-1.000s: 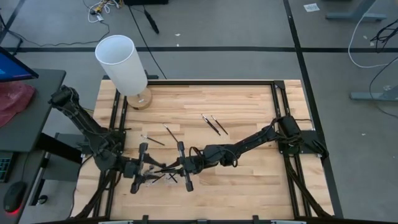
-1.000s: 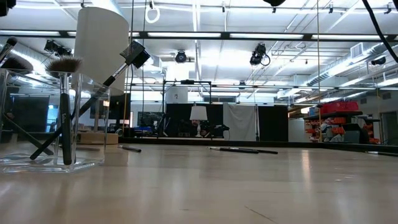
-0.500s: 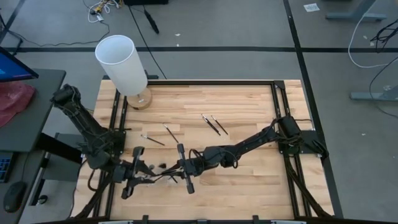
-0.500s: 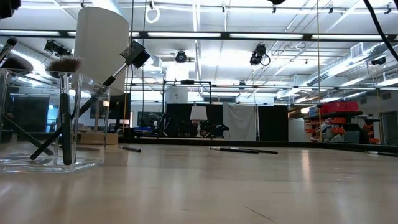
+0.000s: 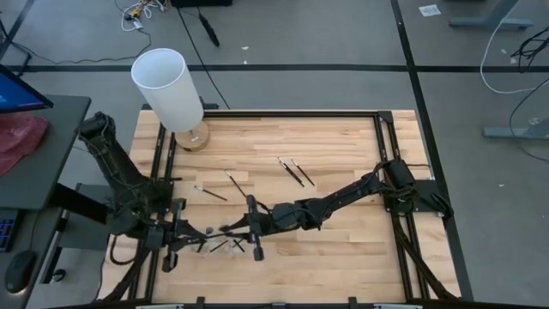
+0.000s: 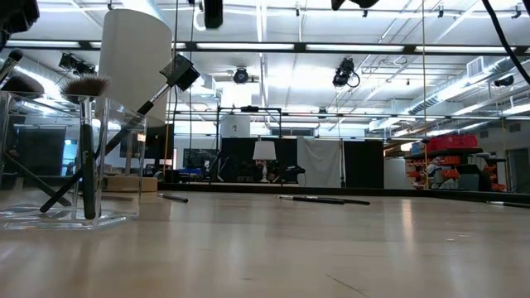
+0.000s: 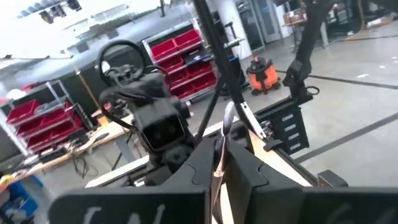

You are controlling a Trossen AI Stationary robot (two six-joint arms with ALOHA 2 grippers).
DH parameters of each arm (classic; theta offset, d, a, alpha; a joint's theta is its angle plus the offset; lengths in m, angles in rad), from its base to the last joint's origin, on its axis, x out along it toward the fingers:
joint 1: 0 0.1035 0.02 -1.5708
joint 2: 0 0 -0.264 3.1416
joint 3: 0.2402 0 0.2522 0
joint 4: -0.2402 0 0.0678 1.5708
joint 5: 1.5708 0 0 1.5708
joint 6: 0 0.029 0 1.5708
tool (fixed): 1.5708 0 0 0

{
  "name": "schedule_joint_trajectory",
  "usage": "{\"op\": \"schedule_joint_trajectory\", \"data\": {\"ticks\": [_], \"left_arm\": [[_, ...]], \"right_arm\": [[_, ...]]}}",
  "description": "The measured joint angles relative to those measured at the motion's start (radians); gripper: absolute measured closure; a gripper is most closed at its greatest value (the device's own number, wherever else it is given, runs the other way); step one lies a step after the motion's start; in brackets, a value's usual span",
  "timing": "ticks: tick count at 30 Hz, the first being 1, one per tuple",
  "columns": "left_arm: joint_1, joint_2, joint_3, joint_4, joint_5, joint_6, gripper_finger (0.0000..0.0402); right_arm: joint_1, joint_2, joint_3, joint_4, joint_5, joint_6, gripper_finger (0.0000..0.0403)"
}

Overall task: Put items in baskets/containers
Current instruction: Put the eyeshadow brush into the transparent organizer

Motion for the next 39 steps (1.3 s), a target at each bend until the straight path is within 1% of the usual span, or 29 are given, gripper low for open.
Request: {"op": "schedule_joint_trajectory", "data": {"ticks": [2, 3, 6, 9, 12, 14, 17, 21, 25, 27, 31, 34, 39], "left_arm": [[-0.026, -0.031, 0.022, -0.082, -0.035, -0.059, 0.0385], [-0.037, -0.051, 0.037, -0.144, -0.038, -0.114, 0.0385], [-0.055, -0.103, 0.079, -0.391, -0.032, -0.340, 0.0383], [-0.051, -0.141, 0.110, -0.659, 0.004, -0.608, 0.0375], [-0.028, -0.149, 0.112, -0.843, 0.048, -0.821, 0.0374], [-0.015, -0.136, 0.111, -0.931, 0.058, -0.937, 0.0378], [-0.004, -0.111, 0.071, -0.917, 0.056, -1.005, 0.0380], [0.020, -0.076, 0.006, -0.820, 0.064, -1.013, 0.0369], [0.060, -0.064, -0.025, -0.801, 0.099, -1.039, 0.0367], [0.088, -0.063, -0.033, -0.804, 0.132, -1.065, 0.0369], [0.138, -0.063, -0.033, -0.812, 0.236, -1.072, 0.0369], [0.158, -0.063, -0.033, -0.813, 0.263, -1.072, 0.0357], [0.169, -0.063, -0.033, -0.814, 0.264, -1.067, 0.0319]], "right_arm": [[-0.002, 0.000, 0.000, -0.038, 0.029, 0.016, 0.0314], [-0.003, 0.000, 0.000, -0.056, 0.039, 0.023, 0.0307], [-0.005, 0.000, -0.002, -0.071, 0.050, 0.033, 0.0292], [-0.006, 0.000, -0.002, -0.058, 0.050, 0.033, 0.0282], [-0.006, 0.000, -0.002, -0.046, 0.047, 0.034, 0.0280], [-0.007, 0.000, -0.002, -0.032, 0.046, 0.033, 0.0281], [-0.010, 0.000, -0.002, -0.018, 0.046, 0.020, 0.0285], [-0.013, 0.000, -0.002, -0.016, 0.046, 0.015, 0.0290], [-0.013, 0.000, -0.002, -0.016, 0.042, 0.023, 0.0294], [-0.013, 0.000, -0.002, -0.016, 0.042, 0.027, 0.0293], [-0.013, 0.000, -0.002, -0.017, 0.042, 0.027, 0.0294], [-0.013, 0.000, -0.002, -0.016, 0.042, 0.027, 0.0294], [-0.013, 0.000, -0.002, -0.017, 0.042, 0.031, 0.0294]]}}
